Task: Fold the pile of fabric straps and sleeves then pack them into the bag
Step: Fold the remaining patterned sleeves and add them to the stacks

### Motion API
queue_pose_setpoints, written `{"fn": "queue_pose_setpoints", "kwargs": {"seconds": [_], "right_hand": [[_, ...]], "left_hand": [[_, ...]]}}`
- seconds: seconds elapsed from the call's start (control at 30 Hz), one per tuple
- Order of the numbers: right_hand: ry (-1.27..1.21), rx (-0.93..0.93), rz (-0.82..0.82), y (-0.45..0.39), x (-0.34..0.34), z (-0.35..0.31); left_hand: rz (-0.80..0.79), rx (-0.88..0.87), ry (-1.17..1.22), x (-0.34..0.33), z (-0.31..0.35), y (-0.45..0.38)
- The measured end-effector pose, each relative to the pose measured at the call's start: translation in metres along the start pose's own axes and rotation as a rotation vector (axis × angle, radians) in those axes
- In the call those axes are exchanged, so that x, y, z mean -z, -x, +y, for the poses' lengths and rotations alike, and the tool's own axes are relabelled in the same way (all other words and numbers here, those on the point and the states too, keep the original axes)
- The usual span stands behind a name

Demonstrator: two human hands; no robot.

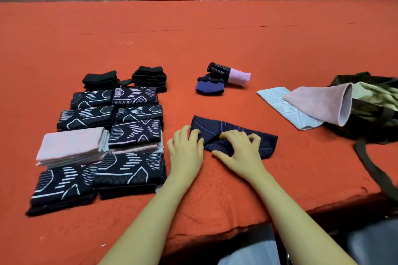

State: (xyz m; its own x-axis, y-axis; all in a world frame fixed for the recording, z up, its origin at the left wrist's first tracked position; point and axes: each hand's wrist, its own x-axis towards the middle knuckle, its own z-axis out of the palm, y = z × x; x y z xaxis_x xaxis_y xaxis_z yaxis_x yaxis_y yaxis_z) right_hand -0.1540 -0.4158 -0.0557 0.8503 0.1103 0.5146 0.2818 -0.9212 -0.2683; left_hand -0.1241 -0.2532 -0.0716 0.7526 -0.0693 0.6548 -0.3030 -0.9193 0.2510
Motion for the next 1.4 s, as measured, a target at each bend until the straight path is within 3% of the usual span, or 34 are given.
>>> {"fn": "queue_pose_setpoints", "kwargs": {"seconds": [0.1,0.23,0.47,0.57,0.73,0.9,1.03,1.27,1.4], "right_hand": [[0.079,0.033,0.007,0.002,-0.006,0.002],[0.251,0.088,0.194,-0.001,-0.013,0.003],[0.307,-0.060,0.360,-0.025,0.004,0.017],[0.250,-0.089,0.341,-0.036,0.015,0.017],[0.108,-0.059,0.195,-0.020,0.009,0.016],[0.143,-0.275,0.248,-0.002,0.005,0.024],[0.199,-0.457,0.164,0.000,0.007,0.032],[0.210,-0.702,0.031,-0.003,0.004,0.040],[0.225,-0.693,-0.007,-0.007,0.001,0.045]], "left_hand": [[-0.014,0.113,0.009,0.000,-0.001,0.000],[0.021,0.104,0.044,0.000,0.000,0.000],[0.085,0.200,0.021,0.010,0.001,-0.024],[0.068,0.199,0.005,0.015,0.002,-0.034],[-0.171,0.197,-0.114,0.018,0.005,-0.025],[-0.283,0.125,-0.168,0.014,-0.001,-0.009],[-0.294,0.036,-0.067,0.017,0.017,-0.012],[-0.635,-0.062,0.000,0.007,0.057,-0.021],[-0.827,-0.036,-0.066,-0.001,0.060,-0.021]]}}
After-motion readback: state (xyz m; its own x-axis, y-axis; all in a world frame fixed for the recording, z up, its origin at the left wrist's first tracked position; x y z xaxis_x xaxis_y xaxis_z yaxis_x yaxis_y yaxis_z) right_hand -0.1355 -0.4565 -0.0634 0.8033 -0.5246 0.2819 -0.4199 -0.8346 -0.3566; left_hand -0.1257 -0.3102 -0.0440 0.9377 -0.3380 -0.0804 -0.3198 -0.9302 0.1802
